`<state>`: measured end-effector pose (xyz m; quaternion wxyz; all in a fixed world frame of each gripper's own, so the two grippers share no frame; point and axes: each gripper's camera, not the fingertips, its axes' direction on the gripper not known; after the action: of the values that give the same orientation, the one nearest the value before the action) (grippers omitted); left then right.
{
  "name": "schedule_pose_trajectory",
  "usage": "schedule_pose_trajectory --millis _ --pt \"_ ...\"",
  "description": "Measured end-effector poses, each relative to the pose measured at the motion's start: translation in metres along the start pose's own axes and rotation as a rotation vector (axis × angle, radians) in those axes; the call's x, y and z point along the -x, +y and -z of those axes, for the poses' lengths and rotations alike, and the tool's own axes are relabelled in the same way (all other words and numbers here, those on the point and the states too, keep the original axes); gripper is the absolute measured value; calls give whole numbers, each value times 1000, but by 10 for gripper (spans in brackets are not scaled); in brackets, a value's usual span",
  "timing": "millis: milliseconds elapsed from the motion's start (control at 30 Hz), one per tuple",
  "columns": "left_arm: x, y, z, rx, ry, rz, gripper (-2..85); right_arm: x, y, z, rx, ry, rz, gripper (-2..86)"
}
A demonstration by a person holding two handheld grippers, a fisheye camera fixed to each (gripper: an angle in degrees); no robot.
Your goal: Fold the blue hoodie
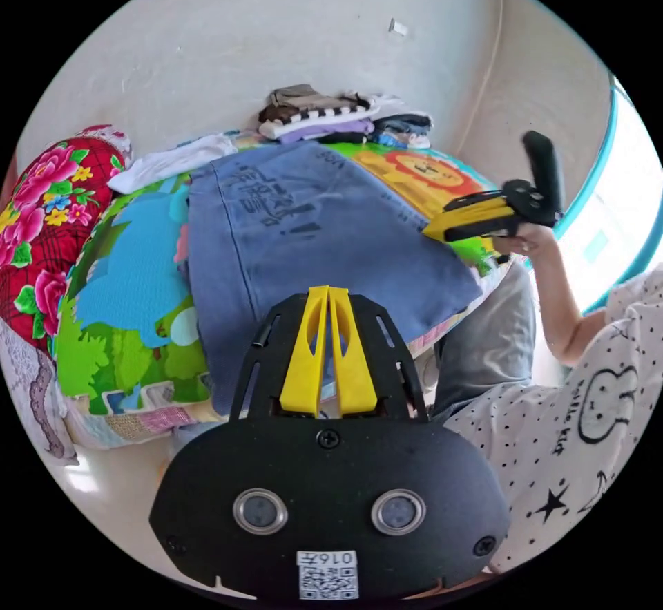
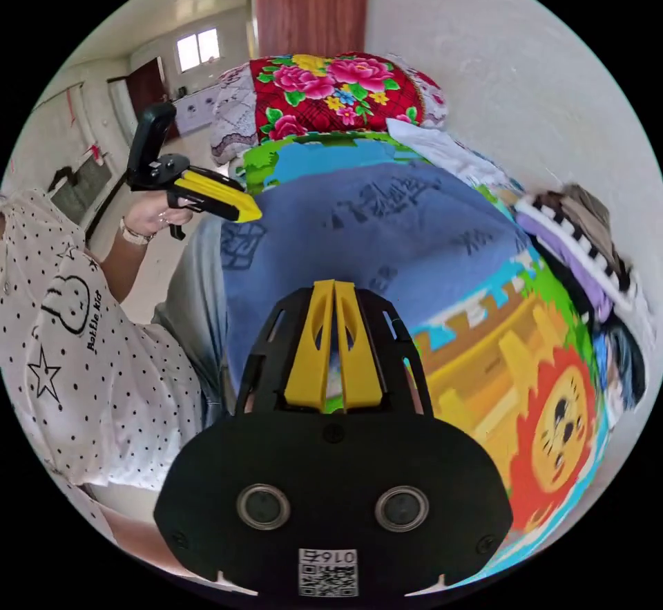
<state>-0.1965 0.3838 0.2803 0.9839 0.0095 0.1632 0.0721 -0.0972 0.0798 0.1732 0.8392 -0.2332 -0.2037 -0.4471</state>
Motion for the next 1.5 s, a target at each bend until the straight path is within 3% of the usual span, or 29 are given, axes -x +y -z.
schedule_pose_trajectory --millis 100,267,400,500,633,733,1100,1233,1367,1500 --pt "-4 7 9 -63 18 23 -9 4 47 -1 -94 24 -144 1" --pt "-43 12 38 -118 147 -163 -4 19 116 19 -219 129 -103 27" --pt "-66 15 47 -158 147 -187 8 24 180 21 -197 -38 -75 126" --pt "-74 16 54 -183 165 -169 5 13 217 9 -183 -160 -200 134" --pt "-88 19 69 -200 140 -193 -3 -3 260 5 -261 -275 -304 129" --pt "-99 22 86 -223 77 -202 -3 -15 277 0 -171 -333 -348 126" --pt "-142 22 117 -279 46 -286 2 -25 349 -3 -181 -338 -535 79" --pt "-162 16 123 -283 39 -342 46 -27 373 13 -279 -438 -575 20" --pt "-188 8 127 -282 -3 -429 78 -24 382 18 -285 -470 -578 10" --pt "-206 -3 133 -285 70 -477 105 -26 394 24 -370 -579 -663 6"
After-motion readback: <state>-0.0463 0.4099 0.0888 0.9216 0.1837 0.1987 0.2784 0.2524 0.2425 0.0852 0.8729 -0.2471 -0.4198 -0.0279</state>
